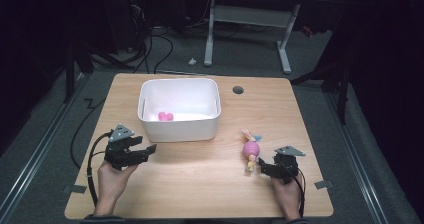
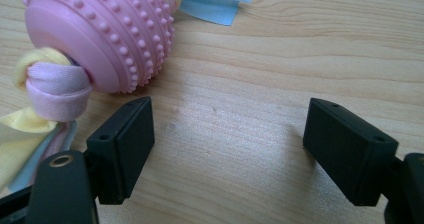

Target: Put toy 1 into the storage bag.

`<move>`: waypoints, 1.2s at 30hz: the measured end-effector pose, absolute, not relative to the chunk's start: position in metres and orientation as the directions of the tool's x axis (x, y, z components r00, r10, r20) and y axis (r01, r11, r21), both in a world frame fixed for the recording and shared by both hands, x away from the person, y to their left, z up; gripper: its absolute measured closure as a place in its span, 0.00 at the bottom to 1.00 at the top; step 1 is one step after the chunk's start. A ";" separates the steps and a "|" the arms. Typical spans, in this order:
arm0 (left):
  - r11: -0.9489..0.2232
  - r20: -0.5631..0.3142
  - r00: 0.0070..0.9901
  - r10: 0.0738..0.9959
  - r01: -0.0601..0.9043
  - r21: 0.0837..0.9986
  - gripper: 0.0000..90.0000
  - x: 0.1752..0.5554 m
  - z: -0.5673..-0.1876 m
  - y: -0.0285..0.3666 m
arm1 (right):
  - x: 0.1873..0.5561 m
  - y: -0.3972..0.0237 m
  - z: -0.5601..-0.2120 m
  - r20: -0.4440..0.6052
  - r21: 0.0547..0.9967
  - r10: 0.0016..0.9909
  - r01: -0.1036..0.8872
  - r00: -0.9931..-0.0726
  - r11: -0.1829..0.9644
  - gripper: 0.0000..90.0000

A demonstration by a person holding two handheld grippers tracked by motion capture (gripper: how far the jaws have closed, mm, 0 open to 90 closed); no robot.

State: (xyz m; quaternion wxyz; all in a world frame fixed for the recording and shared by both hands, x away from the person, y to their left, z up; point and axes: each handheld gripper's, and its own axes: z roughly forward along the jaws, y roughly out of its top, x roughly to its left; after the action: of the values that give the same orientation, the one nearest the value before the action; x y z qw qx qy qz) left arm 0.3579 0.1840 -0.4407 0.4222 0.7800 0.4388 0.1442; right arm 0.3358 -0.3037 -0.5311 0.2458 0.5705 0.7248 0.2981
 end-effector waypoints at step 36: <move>-0.267 -0.135 0.524 0.841 0.620 0.738 0.42 0.366 -0.507 0.160 | 0.336 -0.304 -0.531 -0.019 0.712 0.973 0.680 -0.231 0.175 0.23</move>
State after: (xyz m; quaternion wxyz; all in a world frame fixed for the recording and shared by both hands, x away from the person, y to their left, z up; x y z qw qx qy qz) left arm 0.3656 0.1600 -0.5073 0.3856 0.7830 0.4664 0.1435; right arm 0.3358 -0.3036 -0.5310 0.2463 0.5692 0.7259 0.2975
